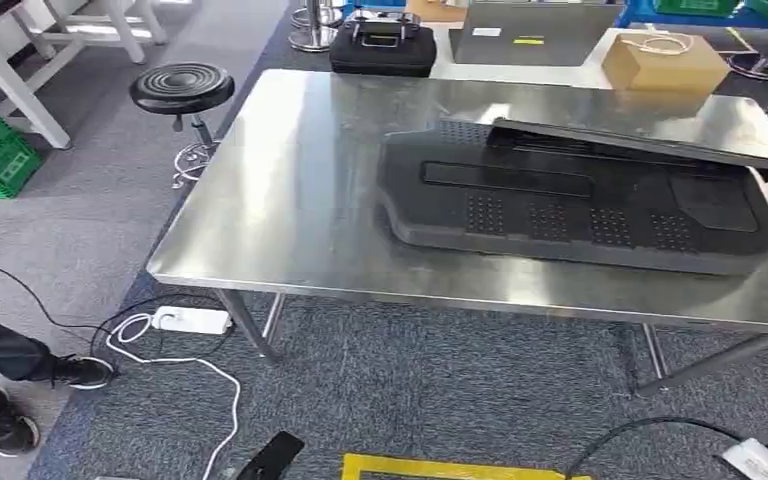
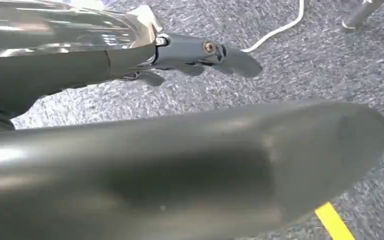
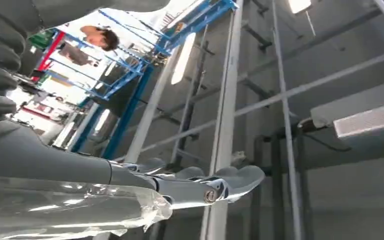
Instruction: Take the parts from the cabinet and place them on the table.
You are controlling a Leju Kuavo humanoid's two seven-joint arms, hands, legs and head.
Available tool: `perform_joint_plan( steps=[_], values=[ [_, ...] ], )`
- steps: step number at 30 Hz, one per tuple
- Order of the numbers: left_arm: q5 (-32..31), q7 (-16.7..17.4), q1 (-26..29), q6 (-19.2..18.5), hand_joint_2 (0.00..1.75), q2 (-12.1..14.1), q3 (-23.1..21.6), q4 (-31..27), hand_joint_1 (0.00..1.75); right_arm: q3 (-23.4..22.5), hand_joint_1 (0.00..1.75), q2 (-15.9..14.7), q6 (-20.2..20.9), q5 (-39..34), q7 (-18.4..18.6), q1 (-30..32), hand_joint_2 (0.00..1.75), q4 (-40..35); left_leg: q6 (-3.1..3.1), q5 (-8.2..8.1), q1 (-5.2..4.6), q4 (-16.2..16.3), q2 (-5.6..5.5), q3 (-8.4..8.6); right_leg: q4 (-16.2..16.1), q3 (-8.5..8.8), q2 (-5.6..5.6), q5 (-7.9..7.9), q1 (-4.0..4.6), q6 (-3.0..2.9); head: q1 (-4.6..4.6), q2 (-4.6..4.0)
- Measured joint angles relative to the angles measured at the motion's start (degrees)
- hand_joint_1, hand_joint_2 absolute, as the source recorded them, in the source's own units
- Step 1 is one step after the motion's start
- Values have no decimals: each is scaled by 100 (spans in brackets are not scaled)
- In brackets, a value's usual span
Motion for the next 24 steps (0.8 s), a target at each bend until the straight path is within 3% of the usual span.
perform_joint_plan(
  steps=[2,3,4,5,7,8,9,10,11,13,14,15,17,18,19,20,21,22,23,24],
  values=[
    [0,2,3,7,0,4,7,0,0,-13,0,-2,2,0,24,16,175,39,-47,-727,32,750,1,-142,34,-211,-13,146,-3,-7,-15,0],
    [0,0,3,9,0,7,7,0,0,-13,0,-2,0,2,24,10,175,68,-71,-926,40,1171,1,-197,62,-333,-20,217,-3,-1,-15,0],
    [0,0,3,11,0,9,7,0,0,-13,0,-2,0,2,22,9,175,90,-83,-911,45,1471,1,-205,106,-456,-25,280,-6,11,-15,0],
    [0,2,4,17,0,11,9,0,0,-18,0,-2,0,0,22,13,175,111,-100,-738,55,1580,1,-140,158,-586,-32,329,-12,30,-15,0],
    [0,0,1,22,0,15,13,0,0,-20,0,-2,0,2,20,9,175,146,-128,-253,77,1153,3,307,306,-873,-36,423,-36,85,-15,0],
    [0,0,-1,26,0,15,15,0,0,-20,0,-2,0,7,20,9,175,153,-138,-219,92,716,2,637,395,-983,-31,453,-46,114,-18,0],
    [0,-2,-7,26,0,15,15,0,0,-22,0,-2,0,13,22,10,175,153,-149,-403,109,175,1,1054,489,-1080,-27,469,-27,145,-26,0],
    [0,-2,-13,31,0,15,15,0,0,-26,0,-2,0,20,24,3,175,155,-103,-603,87,-256,-19,1287,576,-1131,-25,490,-23,168,-9,0],
    [0,-4,-13,33,0,15,15,0,0,-28,0,-2,-2,26,24,2,175,159,-65,-657,80,-303,-27,1272,587,-1163,-28,554,-25,214,-13,0],
    [2,-2,9,35,0,13,17,0,0,-28,0,-2,0,31,26,7,175,177,39,-569,47,-273,-25,1184,548,-1197,-22,696,-41,269,-17,0],
    [0,-2,19,35,0,4,17,2,0,-33,0,-2,0,31,26,10,175,188,103,-494,83,-285,10,1121,571,-1243,-13,615,-67,309,-20,0],
    [2,-2,17,35,0,4,24,2,0,-39,0,-4,0,28,26,14,175,194,147,-424,77,-282,18,1039,675,-1300,-5,333,-69,342,4,0],
    [0,-4,12,35,0,4,24,2,0,-39,0,-7,0,22,26,11,175,208,193,-275,63,-278,32,858,1365,-1433,-6,-389,-85,388,7,0],
    [2,-4,15,39,0,4,26,2,0,-42,0,-7,0,22,26,13,175,221,200,-200,52,-274,41,765,1813,-1502,-5,-626,-91,405,2,0],
    [2,-4,17,37,0,4,28,2,0,-44,0,-7,0,20,26,16,175,234,204,-128,43,-262,47,664,2186,-1525,-6,-672,-93,411,2,0],
    [2,-4,17,37,0,6,28,2,0,-44,0,-7,0,15,26,16,175,247,200,-68,34,-247,51,571,2305,-1460,-5,-546,-92,411,2,0],
    [2,-4,17,39,0,7,28,2,0,-44,0,-7,0,11,26,16,175,256,199,-14,25,-234,52,484,2204,-1289,-2,-334,-92,401,2,0],
    [2,-7,16,39,0,4,28,2,0,-44,0,-7,0,6,26,14,175,258,196,43,8,-225,49,402,1862,-996,7,-118,-88,367,4,0],
    [2,-7,16,39,0,4,28,2,0,-44,0,-7,0,7,26,7,175,258,192,104,-5,-224,44,345,1336,-608,24,-12,-74,306,2,0],
    [2,-7,14,39,0,0,28,2,0,-44,0,-7,0,6,26,-5,175,256,185,157,0,-223,41,311,751,-185,58,-88,-46,228,0,0]
  ],
)
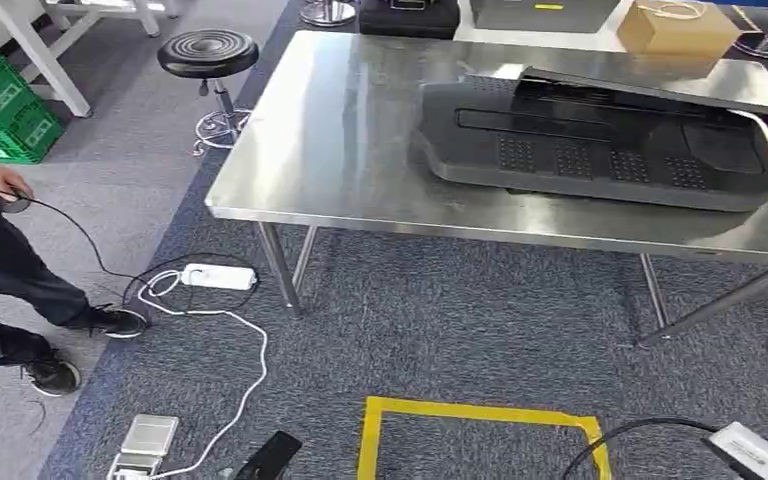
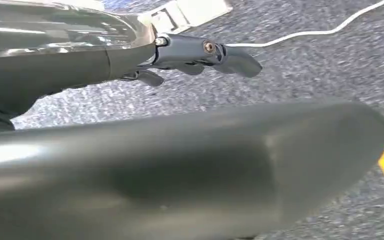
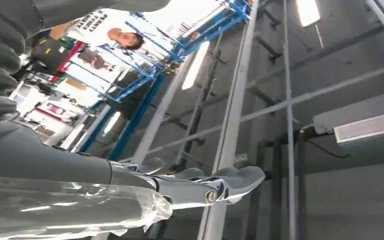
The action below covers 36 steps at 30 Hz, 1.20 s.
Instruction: Take the parts from the cabinet and place them on the table.
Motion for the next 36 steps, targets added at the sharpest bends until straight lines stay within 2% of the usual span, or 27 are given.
perform_joint_plan(
  steps=[1,2,4,5,6,7,8,9,10,12,14,15,16,17,20,21,22,23,24,25,26,28,30,31,32,35,36],
  values=[
    [0,-2,-1,0,0,-6,2,0,0,2,0,0,0,0,0,-15,175,-4,-35,43,-32,10,-13,-20,-552,318,-1,-135,42,-65,0,0],
    [-2,-4,1,0,0,-6,2,0,0,2,0,0,0,0,-2,-27,175,-4,-75,112,-13,-6,-9,-38,-703,400,3,-196,40,-50,-9,0],
    [-2,-4,0,0,0,-4,2,0,0,0,0,0,0,-2,-2,-22,175,-2,-151,234,23,-45,-1,-91,-697,325,8,-122,83,-86,-2,0],
    [-2,-4,13,0,0,2,2,0,0,0,0,0,0,-2,0,-29,175,-2,-180,277,-10,-61,-22,-121,-809,259,-22,-14,38,-129,2,0],
    [-2,-4,9,0,0,9,4,0,0,0,0,2,0,-2,0,-40,175,7,-204,25,-8,22,-37,-209,-813,199,-72,73,13,-141,-13,0],
    [2,-4,18,2,0,13,7,0,0,-2,0,2,0,-2,-2,-40,175,9,-219,-359,3,298,-42,-304,-797,95,-69,143,11,-200,-24,0],
    [0,-2,25,0,0,18,7,0,0,-11,0,2,0,-2,0,-32,175,15,-244,-723,22,676,-42,-384,-762,-10,-75,194,15,-210,-33,0],
    [-2,-2,25,0,0,20,7,0,0,-11,0,2,0,2,-2,-32,175,24,-269,-993,35,1115,-41,-455,-717,-123,-81,250,23,-210,-28,0],
    [-2,-4,23,0,0,22,7,0,0,-11,0,2,0,4,0,-33,175,28,-291,-1088,40,1506,-41,-500,-660,-243,-87,301,27,-207,-28,0],
    [-2,-4,26,0,0,22,11,0,0,-13,0,2,0,-2,20,-32,175,33,-316,-766,47,1683,-40,-345,-519,-507,-94,382,26,-189,-28,2],
    [-2,-9,23,0,0,22,11,0,0,-13,0,2,0,-39,35,-32,175,33,-309,-405,59,1051,-40,169,-364,-745,-91,437,23,-155,-29,0],
    [-2,-11,17,2,0,22,11,0,0,-13,0,2,0,-48,35,-35,175,33,-291,-451,60,557,-41,527,-274,-835,-86,461,22,-131,-31,0],
    [-2,-13,12,2,0,22,11,0,0,-18,0,2,-2,-48,46,-36,175,31,-263,-653,38,71,-42,810,-200,-916,-83,479,50,-105,-37,0],
    [-2,-15,6,2,0,22,11,0,0,-17,0,2,-2,-39,78,-37,175,31,-208,-744,28,-80,-43,866,-196,-947,-89,538,41,-65,-30,0],
    [0,-26,42,2,0,9,15,4,0,-13,0,2,0,-24,144,-44,175,33,-96,-566,16,-90,-43,756,-248,-1004,-77,706,19,26,-37,0],
    [2,-26,34,2,0,11,18,2,0,-13,0,2,0,-26,162,-44,175,39,-46,-498,42,-105,-7,686,-203,-1043,-59,529,0,72,-42,0],
    [-4,-28,31,0,0,13,20,2,0,-13,0,0,0,-26,175,-49,175,44,18,-430,46,-104,-5,606,2,-1097,-49,189,-15,104,-24,0],
    [-2,-28,31,0,0,11,20,2,0,-13,0,0,0,-24,179,-57,175,50,29,-368,47,-104,2,530,381,-1173,-47,-175,-38,134,-28,0],
    [2,-28,30,0,0,11,20,2,0,-9,0,0,0,-26,184,-55,0,57,27,-305,47,-97,8,455,828,-1259,-47,-472,-62,164,-31,0],
    [0,-28,32,2,0,11,22,2,0,-11,0,0,0,-26,197,-55,0,63,21,-249,47,-94,15,376,1216,-1315,-46,-629,-79,190,-31,0],
    [0,-28,34,2,0,11,22,2,0,-11,0,0,0,-24,223,-55,0,74,10,-190,50,-85,21,298,1456,-1304,-46,-610,-96,212,-31,0],
    [0,-28,33,2,0,11,24,2,0,-11,0,0,0,-17,240,-61,0,81,-30,-85,76,-57,27,127,1202,-940,-47,-202,-131,267,-33,0],
    [0,-31,31,2,0,11,26,2,0,-15,0,0,0,-28,240,-88,0,81,-95,-14,105,-9,22,18,228,-235,-40,53,-162,303,-28,0],
    [-2,-31,29,4,0,15,28,2,0,-17,0,0,0,-28,245,-113,0,81,-129,12,78,19,15,-27,-247,101,-12,5,-166,290,-20,0],
    [-2,-33,28,4,0,15,28,2,0,-22,0,2,-2,-31,254,-124,0,79,-164,64,78,34,15,-48,-581,246,30,-99,-138,238,-46,0],
    [-2,-33,47,2,0,15,44,2,0,-55,0,2,0,-42,330,-126,0,87,-299,256,95,-40,4,-161,-573,120,22,-34,-105,128,-37,0],
    [-4,-33,41,2,0,15,57,2,0,-61,0,2,0,-35,348,-141,0,101,-325,104,120,4,-1,-200,-600,58,-27,22,-153,54,-39,0]
  ],
)
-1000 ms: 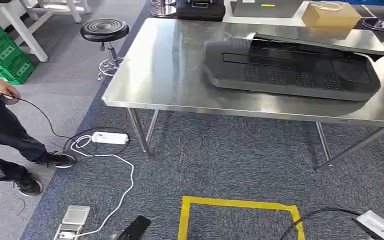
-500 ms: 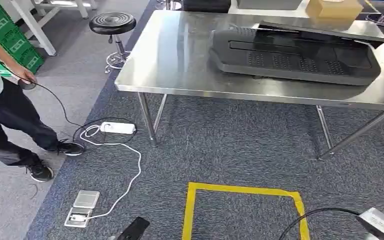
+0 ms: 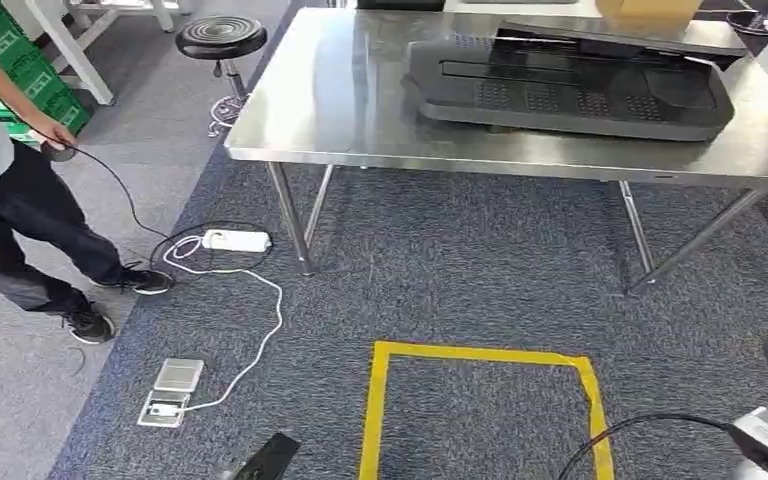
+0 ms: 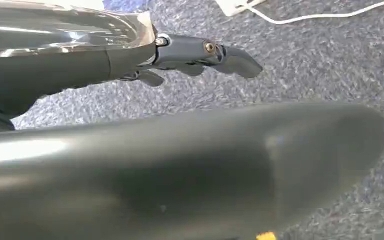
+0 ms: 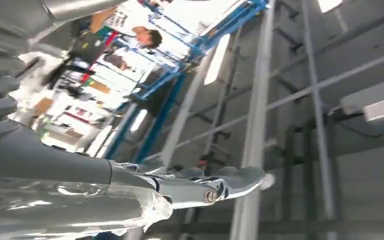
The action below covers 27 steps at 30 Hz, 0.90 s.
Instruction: Take the parts from the cabinet and place them on the table.
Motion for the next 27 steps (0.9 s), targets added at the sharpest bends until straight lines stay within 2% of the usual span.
perform_joint_plan(
  steps=[1,2,3,4,5,6,7,8,9,10,11,12,14,15,16,18,19,20,21,22,23,24,25,26,27],
  values=[
    [2,4,3,0,0,4,11,0,0,0,0,0,0,13,22,-3,0,15,1,-281,-4,174,1,-66,25,-76,-8,46,21,-75,-15,0],
    [2,7,5,0,0,4,15,0,0,-4,0,-2,0,11,50,-4,0,22,7,-618,-4,537,0,-160,51,-153,-15,81,38,-124,-15,0],
    [2,4,3,0,0,4,17,0,0,-9,0,0,0,11,57,-4,0,31,4,-964,-11,1055,-1,-279,92,-241,-29,126,66,-159,-17,0],
    [2,4,2,0,0,4,17,0,0,-7,0,0,0,7,72,-5,0,42,7,-1177,-20,1527,-1,-371,136,-331,-41,162,95,-182,-17,0],
    [2,4,3,0,0,4,20,0,0,-7,0,-2,0,-11,103,-5,0,57,20,-1205,-29,1838,-2,-389,190,-423,-46,193,124,-197,-15,0],
    [2,4,3,0,0,4,22,0,0,-7,0,-2,0,-24,120,-5,0,70,43,-1095,-44,1881,-1,-307,241,-512,-49,219,148,-206,-15,0],
    [2,7,2,-2,0,4,24,0,0,-7,0,-2,0,-26,129,-6,0,76,82,-911,-65,1706,-2,-132,291,-600,-48,244,173,-210,-15,0],
    [2,4,0,-2,0,4,24,0,0,-7,0,-2,0,-26,131,-6,0,76,139,-724,-87,1353,-2,132,331,-672,-46,271,193,-216,-20,0],
    [2,2,-5,-2,0,4,24,0,0,-7,0,-2,0,-28,133,-7,0,76,237,-600,-128,823,-7,489,363,-733,-38,304,219,-215,-17,0],
    [2,2,-17,0,0,26,24,-2,0,-4,0,-2,0,-37,133,-6,0,83,335,-669,-191,364,-17,795,384,-780,-43,333,216,-202,-6,0],
    [2,2,-22,0,0,26,24,-4,0,0,0,-13,0,-63,135,-6,0,90,343,-727,-188,27,-6,952,407,-813,-44,377,239,-176,-6,0],
    [2,0,-22,0,0,20,24,-2,0,11,0,-24,0,-79,137,-6,0,94,324,-728,-219,-12,-10,936,406,-845,-51,449,219,-143,-11,0],
    [2,0,-12,0,0,20,24,-2,0,22,0,-33,-2,-90,135,-7,0,105,354,-638,-239,-23,-11,887,374,-887,-57,540,194,-84,-17,0],
    [2,0,-2,-2,0,-13,26,-2,0,22,0,-44,0,-94,135,-5,0,105,382,-541,-151,-128,7,860,394,-956,-21,514,209,-52,-20,0],
    [2,0,-13,0,0,-4,26,-2,0,22,0,-53,0,-98,135,1,0,114,409,-462,-149,-123,20,769,499,-997,22,244,207,0,-2,0],
    [0,0,-21,-7,0,-4,26,-2,0,22,0,-83,0,-79,129,-7,0,122,422,-342,-137,-112,28,609,1151,-1147,19,-428,146,76,2,0],
    [7,2,-21,-5,0,-4,26,-2,0,24,0,-83,0,-72,129,-4,0,131,419,-283,-138,-106,36,538,1560,-1209,18,-672,114,112,-9,0],
    [4,4,-21,-4,0,-4,28,-2,0,24,0,-85,0,-74,129,-1,0,144,412,-221,-137,-89,47,450,1925,-1239,18,-755,89,145,-2,0],
    [2,4,-21,-7,0,-4,28,-2,0,24,0,-90,0,-74,129,0,0,157,395,-162,-127,-60,56,348,2084,-1182,18,-624,67,179,-4,0],
    [4,4,-23,-4,0,-4,28,-2,0,22,0,-90,0,-74,129,-1,0,166,376,-114,-115,-25,59,255,1996,-1027,17,-395,48,215,-4,0],
    [2,4,-24,-4,0,-4,28,-2,0,22,0,-90,0,-72,114,-3,0,168,349,-69,-100,14,59,157,1678,-761,17,-145,25,246,-2,0],
    [2,4,-25,-4,0,-4,28,-2,0,22,0,-90,0,-68,94,-12,0,168,318,-28,-82,57,58,77,1231,-431,18,-10,4,276,-2,0],
    [4,4,-27,-4,0,0,28,-2,0,24,0,-90,0,-68,79,-24,0,168,276,9,-87,91,50,22,719,-55,26,-46,-18,285,2,0],
    [2,2,-31,-2,0,0,28,-4,0,26,0,-90,0,-70,68,-44,0,166,239,41,-101,134,42,-27,148,274,40,-198,5,242,-4,0],
    [2,0,-38,0,0,0,28,-4,0,26,0,-90,0,-77,66,-43,0,164,203,134,-97,123,44,-51,35,311,50,-276,29,144,-17,0]
  ],
)
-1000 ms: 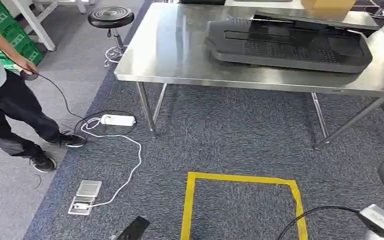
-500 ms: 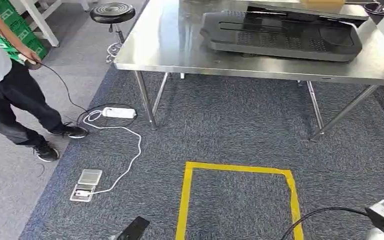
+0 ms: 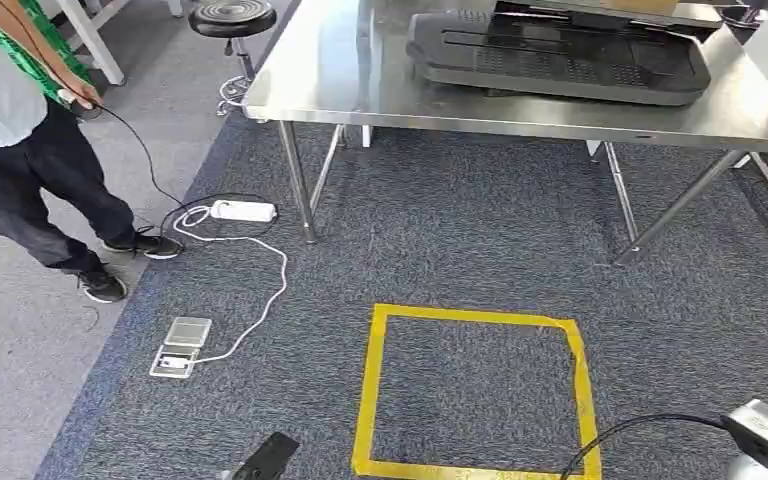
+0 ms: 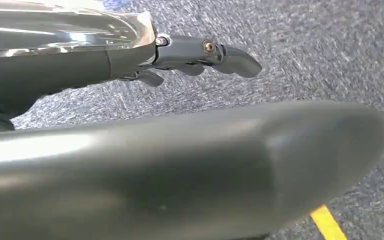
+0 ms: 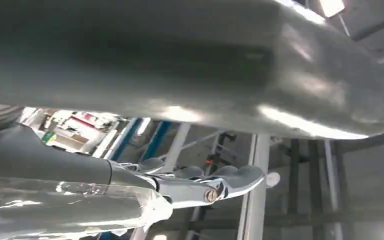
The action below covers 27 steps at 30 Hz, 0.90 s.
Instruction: Take the parts from the cabinet and place them on the table.
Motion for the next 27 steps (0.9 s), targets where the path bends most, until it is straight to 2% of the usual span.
perform_joint_plan(
  steps=[2,3,4,5,6,7,8,9,10,11,12,13,14,15,16,17,18,19,20,22,23,24,25,26,27],
  values=[
    [0,0,11,-4,0,0,0,0,0,-2,0,0,0,-35,0,18,0,4,-53,152,27,-67,-1,-35,64,-111,-1,92,40,-83,7,0],
    [0,2,24,-4,0,2,2,2,0,-2,0,0,0,-57,0,22,0,11,-85,169,25,-83,-19,-75,40,-187,-26,183,10,-151,11,0],
    [0,9,30,-2,0,2,2,2,0,4,0,2,0,-65,0,19,0,13,-113,-84,38,-20,-28,-108,43,-272,-67,261,0,-227,-5,0],
    [2,11,40,-2,0,4,4,2,0,13,0,0,0,-70,0,24,0,15,-120,-491,45,226,-30,-162,58,-375,-65,333,8,-290,-9,0],
    [0,13,38,-2,0,7,4,2,0,17,0,0,0,-76,0,25,0,17,-131,-891,45,630,-32,-222,80,-485,-66,408,20,-302,-11,0],
    [0,13,34,-2,0,7,4,2,0,28,0,0,0,-76,0,25,0,20,-141,-1200,45,1100,-36,-286,104,-603,-69,484,36,-315,-13,0],
    [0,13,33,-2,0,7,4,2,0,35,0,0,0,-76,0,29,0,24,-143,-1327,45,1499,-37,-316,131,-718,-75,553,49,-318,-11,0],
    [0,15,33,-2,0,7,4,2,0,35,0,0,0,-76,0,32,0,28,-137,-1244,41,1766,-39,-291,166,-849,-79,624,61,-319,-13,0],
    [0,13,32,-2,0,7,4,2,0,35,0,0,0,-77,0,33,0,31,-120,-1012,37,1788,-41,-173,209,-981,-81,688,67,-312,-11,0],
    [0,13,31,-2,0,7,4,2,0,35,0,0,0,-79,0,33,0,31,-99,-748,34,1593,-42,41,257,-1111,-80,747,70,-299,-15,0],
    [0,13,27,-2,0,7,4,2,0,35,0,0,0,-79,0,34,0,31,-65,-589,30,1201,-43,360,290,-1221,-71,788,72,-282,-18,0],
    [0,7,21,-2,0,7,4,2,0,35,0,0,0,-87,0,36,0,31,-23,-645,18,711,-49,726,315,-1288,-63,838,72,-259,-15,0],
    [0,-6,15,0,0,11,4,0,0,37,0,0,-2,-103,13,39,0,28,2,-871,-13,108,-49,1179,341,-1330,-57,876,97,-225,-22,0],
    [0,-13,4,4,0,11,4,0,0,39,0,0,-2,-118,31,45,0,24,-4,-1070,-8,-379,-48,1424,354,-1346,-65,933,92,-195,-9,0],
    [0,-13,2,7,0,11,4,2,0,48,0,0,-2,-133,59,47,0,24,-7,-1054,-32,-353,-51,1376,333,-1362,-71,1013,74,-176,-7,0],
    [0,-11,5,11,0,9,4,0,0,70,0,-9,-2,-133,109,56,0,24,21,-1021,-51,-341,-51,1343,307,-1371,-74,1081,55,-138,-15,0],
    [2,-4,31,13,0,0,4,2,0,90,0,-15,-2,-133,140,74,0,24,53,-938,-35,-374,-44,1311,288,-1379,-57,1139,75,-91,-9,0],
    [4,-2,33,15,0,-2,7,2,0,100,0,-35,-2,-133,164,95,0,26,82,-878,-5,-376,-13,1270,320,-1421,-57,1017,48,-60,-13,0],
    [0,-2,33,15,0,-2,7,2,0,103,0,-59,-2,-131,177,104,0,28,123,-827,-6,-370,-3,1210,518,-1486,-52,780,48,-33,4,0],
    [2,0,34,15,0,-2,7,2,0,116,0,-81,0,-133,190,115,0,37,157,-722,-19,-361,33,1079,1433,-1778,-51,208,40,21,7,0],
    [2,4,36,15,0,-2,7,2,0,125,0,-87,0,-133,192,130,0,44,163,-679,-25,-348,56,1007,1867,-1893,-51,13,39,35,7,0],
    [0,7,39,15,0,-2,7,2,0,133,0,-92,0,-133,195,144,0,52,162,-643,-27,-325,72,940,2054,-1896,-52,-41,40,43,7,0],
    [0,9,41,18,0,-2,7,2,0,133,0,-94,0,-138,197,155,0,57,160,-615,-28,-302,93,877,1946,-1747,-53,16,40,46,9,0],
    [2,11,41,18,0,-2,7,2,0,136,0,-98,0,-140,199,156,0,57,153,-597,-30,-285,108,835,1601,-1471,-55,153,41,37,7,0],
    [0,15,41,18,0,-2,7,2,0,138,0,-105,0,-138,203,154,0,57,146,-580,-36,-277,126,814,1055,-1098,-70,337,46,10,9,0]
  ],
)
